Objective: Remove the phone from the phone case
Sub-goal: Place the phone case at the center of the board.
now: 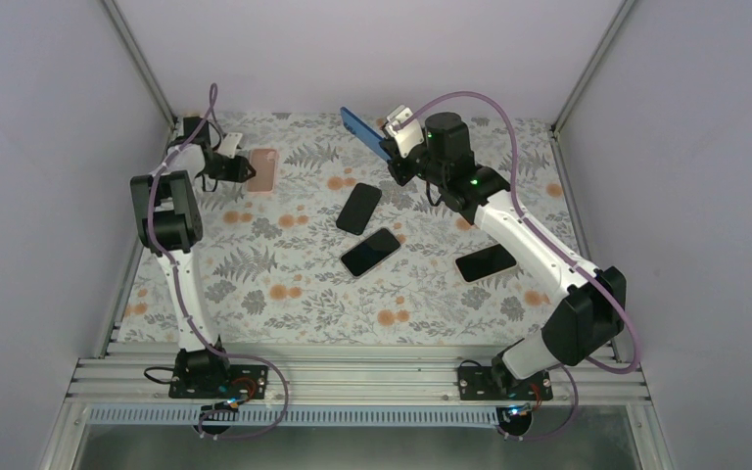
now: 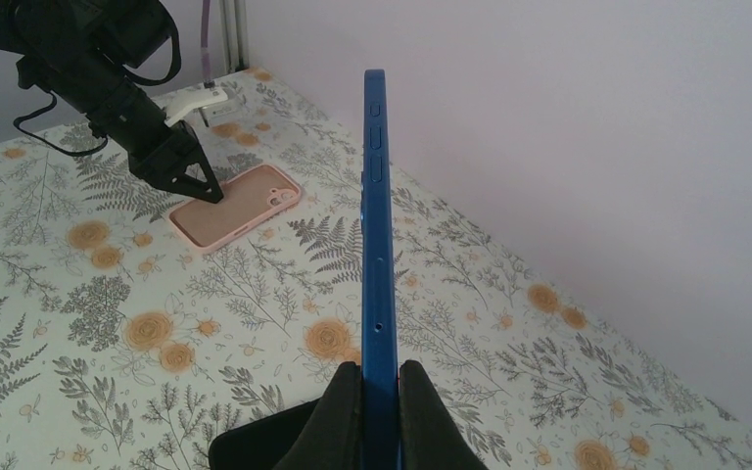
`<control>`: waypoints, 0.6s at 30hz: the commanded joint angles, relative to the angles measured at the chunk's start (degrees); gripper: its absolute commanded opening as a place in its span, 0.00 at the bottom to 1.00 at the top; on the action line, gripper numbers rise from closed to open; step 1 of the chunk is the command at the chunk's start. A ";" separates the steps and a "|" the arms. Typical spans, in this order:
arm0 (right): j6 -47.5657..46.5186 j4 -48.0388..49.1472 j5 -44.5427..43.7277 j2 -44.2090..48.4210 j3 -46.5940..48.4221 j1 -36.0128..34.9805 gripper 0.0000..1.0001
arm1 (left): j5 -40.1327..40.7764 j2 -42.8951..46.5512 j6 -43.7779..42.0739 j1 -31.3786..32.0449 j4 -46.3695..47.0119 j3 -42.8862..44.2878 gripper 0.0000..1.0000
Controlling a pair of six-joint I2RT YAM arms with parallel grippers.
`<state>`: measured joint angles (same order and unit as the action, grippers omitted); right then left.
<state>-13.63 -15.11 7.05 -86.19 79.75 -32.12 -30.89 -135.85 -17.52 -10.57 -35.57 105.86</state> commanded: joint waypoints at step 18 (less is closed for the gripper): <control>1.10 3.69 2.00 1.78 -0.40 0.19 0.04 | 5.48 -1.19 6.36 3.45 1.34 -5.12 0.26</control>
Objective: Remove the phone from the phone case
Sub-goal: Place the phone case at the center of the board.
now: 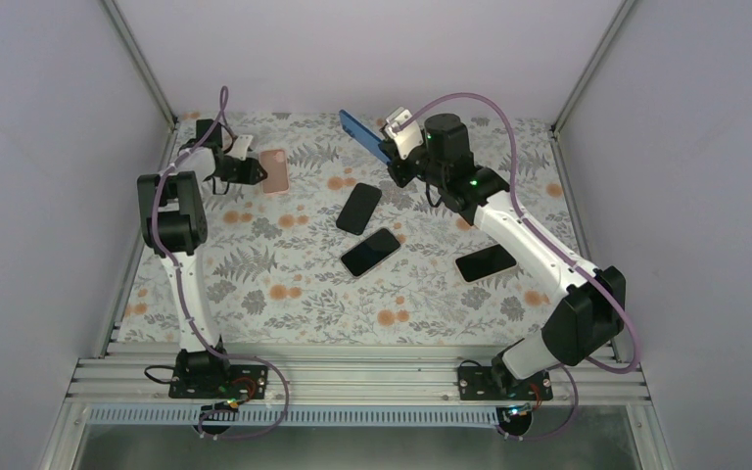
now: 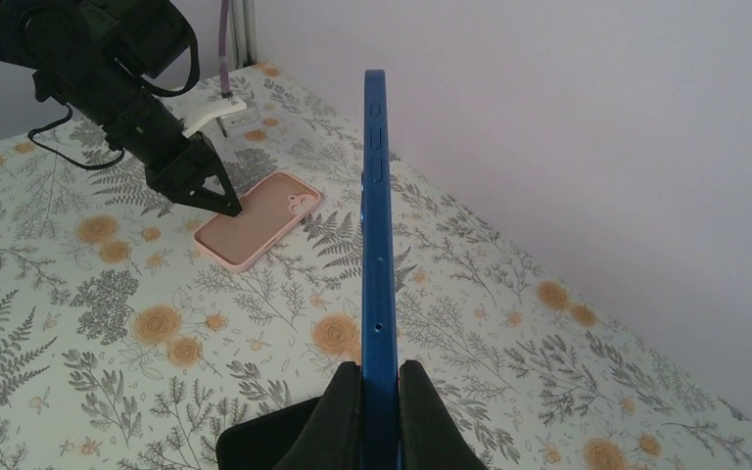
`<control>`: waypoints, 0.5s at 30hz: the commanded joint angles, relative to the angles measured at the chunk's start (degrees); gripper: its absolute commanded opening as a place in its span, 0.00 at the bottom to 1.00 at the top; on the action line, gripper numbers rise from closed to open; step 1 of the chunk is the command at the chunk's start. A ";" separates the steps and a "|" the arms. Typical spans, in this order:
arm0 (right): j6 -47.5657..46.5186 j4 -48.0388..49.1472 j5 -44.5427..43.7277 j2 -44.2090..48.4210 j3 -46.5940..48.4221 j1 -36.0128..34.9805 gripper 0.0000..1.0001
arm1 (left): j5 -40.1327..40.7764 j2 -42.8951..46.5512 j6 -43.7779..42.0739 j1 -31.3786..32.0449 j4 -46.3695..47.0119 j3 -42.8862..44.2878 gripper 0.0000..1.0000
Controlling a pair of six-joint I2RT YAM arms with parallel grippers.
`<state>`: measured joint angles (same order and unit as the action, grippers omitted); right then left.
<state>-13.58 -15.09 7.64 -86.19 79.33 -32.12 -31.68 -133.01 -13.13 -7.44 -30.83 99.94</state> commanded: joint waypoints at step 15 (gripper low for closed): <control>1.10 3.78 1.69 1.29 0.11 0.17 0.04 | 7.87 -5.37 -1.11 2.63 -2.35 4.04 0.35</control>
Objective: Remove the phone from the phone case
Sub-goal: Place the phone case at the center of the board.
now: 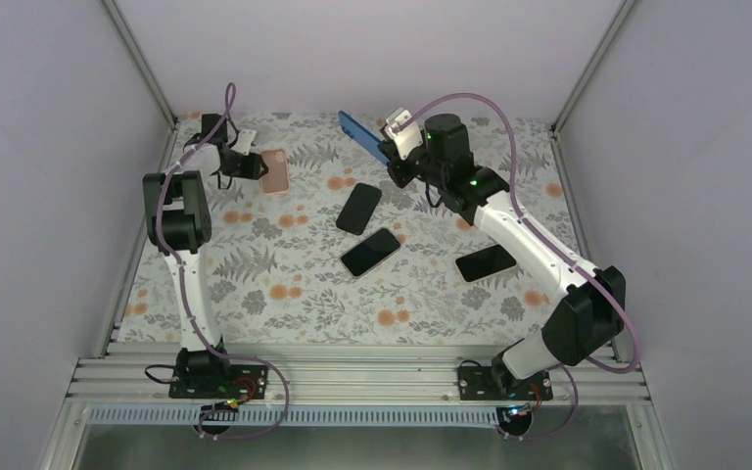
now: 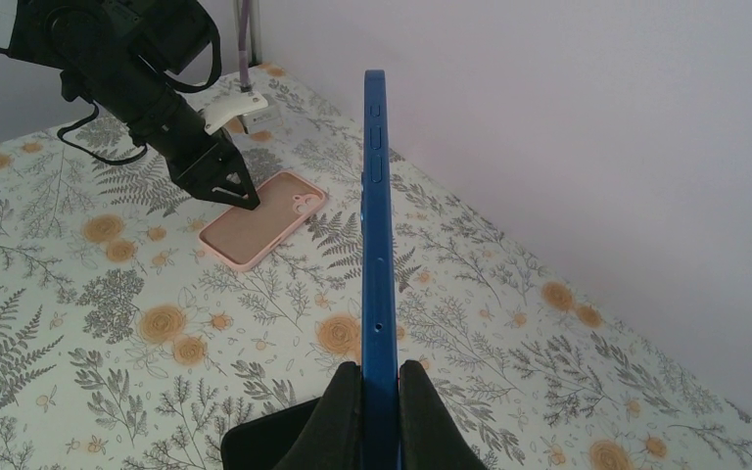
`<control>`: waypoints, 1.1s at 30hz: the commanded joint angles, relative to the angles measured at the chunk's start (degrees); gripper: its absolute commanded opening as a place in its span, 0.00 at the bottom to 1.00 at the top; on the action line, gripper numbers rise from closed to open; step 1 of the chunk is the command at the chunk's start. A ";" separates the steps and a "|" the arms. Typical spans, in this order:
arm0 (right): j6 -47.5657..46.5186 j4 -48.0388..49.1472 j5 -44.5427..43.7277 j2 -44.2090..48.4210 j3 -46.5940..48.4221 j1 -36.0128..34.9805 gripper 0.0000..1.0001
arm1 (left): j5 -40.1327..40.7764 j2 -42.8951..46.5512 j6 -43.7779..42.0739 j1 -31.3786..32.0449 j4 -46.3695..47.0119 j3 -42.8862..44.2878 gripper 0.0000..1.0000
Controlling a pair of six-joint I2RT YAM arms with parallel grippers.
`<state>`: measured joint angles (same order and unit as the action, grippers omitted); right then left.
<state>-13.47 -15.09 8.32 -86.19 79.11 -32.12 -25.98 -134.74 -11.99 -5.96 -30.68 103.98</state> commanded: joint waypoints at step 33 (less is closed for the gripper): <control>-7.09 10.51 -15.84 -2.99 10.19 -2.67 0.04 | -13.34 29.85 9.21 1.34 0.83 -3.61 1.00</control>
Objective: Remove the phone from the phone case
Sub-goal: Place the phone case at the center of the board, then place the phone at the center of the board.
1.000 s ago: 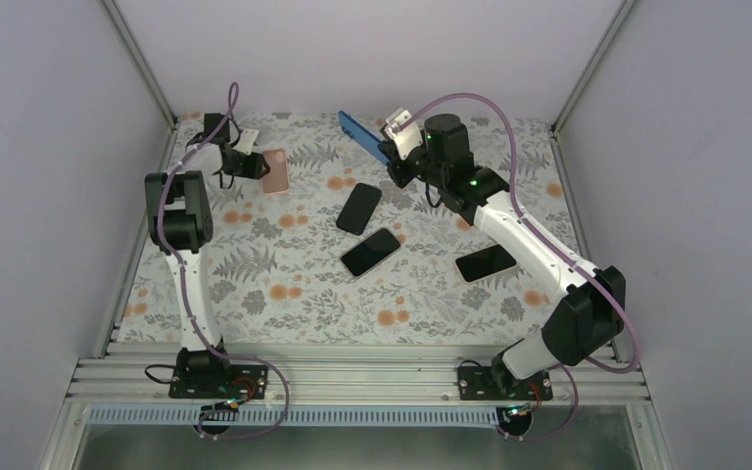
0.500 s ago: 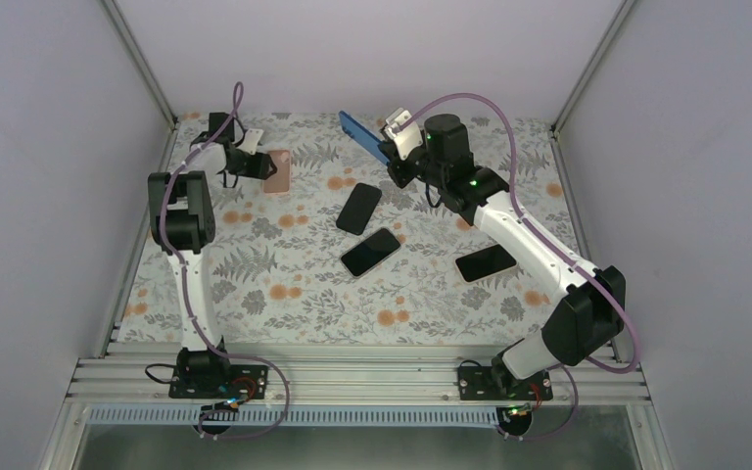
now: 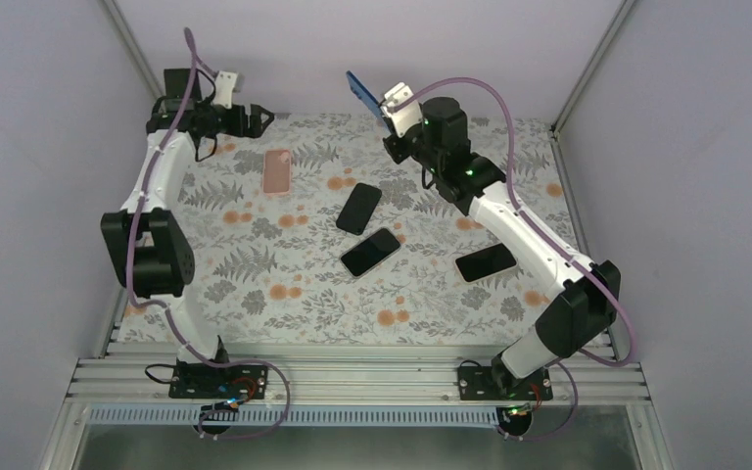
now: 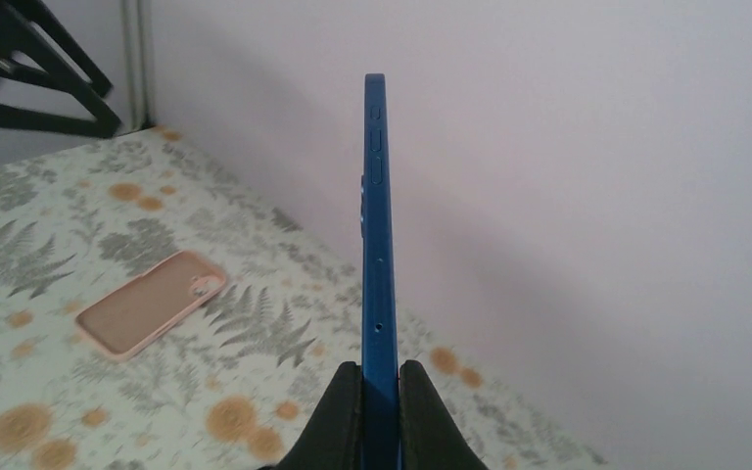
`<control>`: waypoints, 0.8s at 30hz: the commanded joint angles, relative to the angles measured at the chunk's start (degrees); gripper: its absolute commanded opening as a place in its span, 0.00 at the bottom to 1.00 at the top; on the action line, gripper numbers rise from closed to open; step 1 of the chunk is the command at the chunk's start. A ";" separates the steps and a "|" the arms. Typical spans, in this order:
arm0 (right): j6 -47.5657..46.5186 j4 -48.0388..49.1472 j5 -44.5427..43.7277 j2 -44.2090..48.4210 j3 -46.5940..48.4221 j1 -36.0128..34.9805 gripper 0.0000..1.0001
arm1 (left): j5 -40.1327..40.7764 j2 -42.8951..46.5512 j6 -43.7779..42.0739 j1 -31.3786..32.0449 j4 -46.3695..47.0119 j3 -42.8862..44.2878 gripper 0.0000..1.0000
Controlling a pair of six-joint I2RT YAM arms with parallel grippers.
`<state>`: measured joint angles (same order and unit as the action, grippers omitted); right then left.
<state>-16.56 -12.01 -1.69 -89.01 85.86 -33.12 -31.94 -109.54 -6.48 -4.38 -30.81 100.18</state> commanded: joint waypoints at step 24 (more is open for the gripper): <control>-59.66 66.57 -35.32 -5.79 -15.71 -20.11 0.04 | -30.01 20.41 47.11 3.33 27.60 -11.79 0.98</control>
<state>-61.89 33.04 -33.28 -93.58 73.23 -50.78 -60.07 -91.90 34.04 -2.76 -7.77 90.72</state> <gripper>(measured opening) 0.048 0.996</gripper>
